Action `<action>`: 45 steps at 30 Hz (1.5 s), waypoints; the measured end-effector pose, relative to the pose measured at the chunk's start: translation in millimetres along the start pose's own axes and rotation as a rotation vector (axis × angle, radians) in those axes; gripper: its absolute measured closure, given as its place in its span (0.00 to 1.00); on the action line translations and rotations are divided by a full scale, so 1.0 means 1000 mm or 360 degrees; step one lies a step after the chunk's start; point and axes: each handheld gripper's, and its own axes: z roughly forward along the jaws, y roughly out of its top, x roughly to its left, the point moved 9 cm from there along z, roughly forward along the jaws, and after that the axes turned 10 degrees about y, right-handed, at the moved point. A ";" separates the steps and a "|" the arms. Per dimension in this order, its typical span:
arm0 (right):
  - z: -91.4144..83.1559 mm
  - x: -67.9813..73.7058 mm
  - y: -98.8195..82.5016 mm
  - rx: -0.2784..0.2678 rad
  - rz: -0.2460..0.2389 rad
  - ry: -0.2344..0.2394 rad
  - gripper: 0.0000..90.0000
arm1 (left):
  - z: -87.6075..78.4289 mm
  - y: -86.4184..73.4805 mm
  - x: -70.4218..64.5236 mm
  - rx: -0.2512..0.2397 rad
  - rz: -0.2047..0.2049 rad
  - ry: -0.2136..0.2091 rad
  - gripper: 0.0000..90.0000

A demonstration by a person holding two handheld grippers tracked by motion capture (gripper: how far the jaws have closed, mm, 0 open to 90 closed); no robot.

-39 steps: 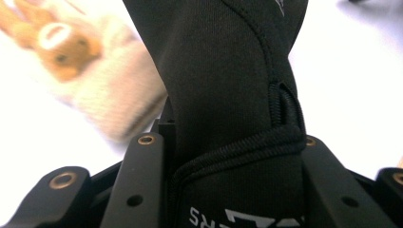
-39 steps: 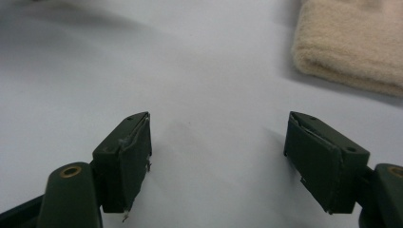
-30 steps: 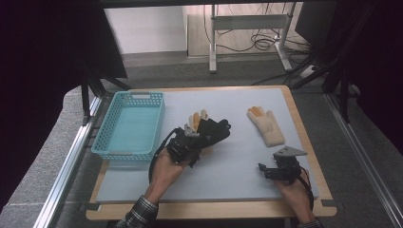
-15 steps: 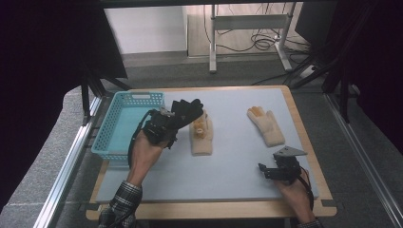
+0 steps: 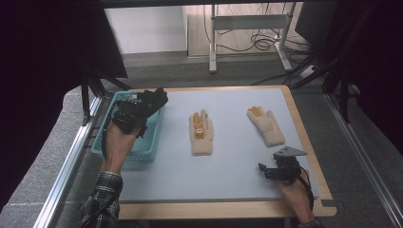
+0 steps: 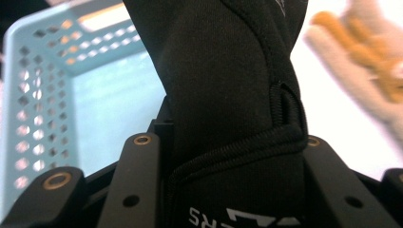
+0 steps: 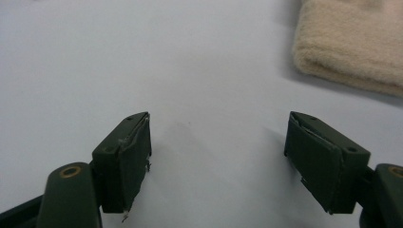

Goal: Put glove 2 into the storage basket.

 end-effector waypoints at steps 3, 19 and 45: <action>0.000 0.000 0.000 0.0000 0.0001 0.0000 0.26 | 0.011 -0.007 0.017 0.0065 -0.0057 0.0043 0.68; 0.000 0.000 0.000 -0.0002 -0.0001 0.0000 0.26 | 0.076 -0.043 0.065 0.0514 -0.0209 0.0242 0.66; 0.000 0.000 0.000 -0.0002 -0.0001 0.0000 0.26 | 0.057 -0.030 0.051 0.0245 -0.0259 -0.0174 0.02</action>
